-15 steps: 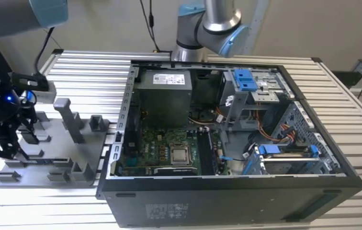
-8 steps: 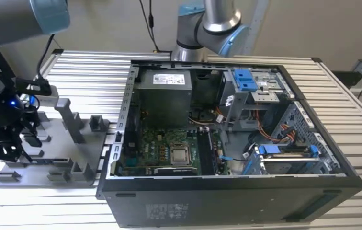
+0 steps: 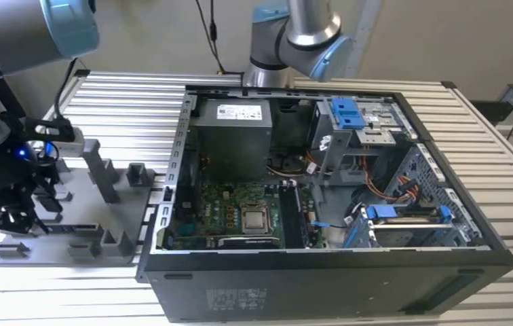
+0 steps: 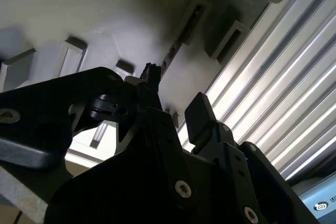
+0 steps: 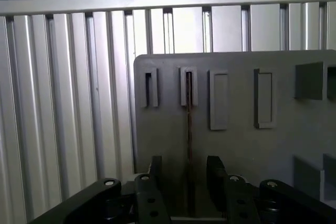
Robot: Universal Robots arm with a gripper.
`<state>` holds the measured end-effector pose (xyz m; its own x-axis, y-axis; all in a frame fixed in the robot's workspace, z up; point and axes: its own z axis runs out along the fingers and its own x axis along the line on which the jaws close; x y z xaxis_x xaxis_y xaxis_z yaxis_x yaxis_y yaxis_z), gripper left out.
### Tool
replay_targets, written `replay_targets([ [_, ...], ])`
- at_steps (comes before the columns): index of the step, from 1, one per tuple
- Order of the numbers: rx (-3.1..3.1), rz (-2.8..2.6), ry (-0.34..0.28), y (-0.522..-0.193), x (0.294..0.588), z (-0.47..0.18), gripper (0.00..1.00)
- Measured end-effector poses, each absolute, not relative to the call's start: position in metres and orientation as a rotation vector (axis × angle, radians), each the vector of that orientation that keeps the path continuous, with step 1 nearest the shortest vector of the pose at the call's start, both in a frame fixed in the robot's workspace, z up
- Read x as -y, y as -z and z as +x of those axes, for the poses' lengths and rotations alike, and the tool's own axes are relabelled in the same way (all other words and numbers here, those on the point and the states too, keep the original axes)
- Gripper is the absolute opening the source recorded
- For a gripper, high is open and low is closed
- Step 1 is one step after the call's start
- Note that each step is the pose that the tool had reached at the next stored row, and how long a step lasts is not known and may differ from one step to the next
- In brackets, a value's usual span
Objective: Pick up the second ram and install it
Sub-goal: 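Pick up the second ram and move it above second insertion slot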
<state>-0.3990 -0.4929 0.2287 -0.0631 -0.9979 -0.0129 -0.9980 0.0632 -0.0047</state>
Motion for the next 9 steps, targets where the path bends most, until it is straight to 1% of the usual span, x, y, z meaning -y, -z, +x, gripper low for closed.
replay_targets([
  [9,-2.272,-2.137,0.005,-0.214,0.492,-0.403,0.48],
])
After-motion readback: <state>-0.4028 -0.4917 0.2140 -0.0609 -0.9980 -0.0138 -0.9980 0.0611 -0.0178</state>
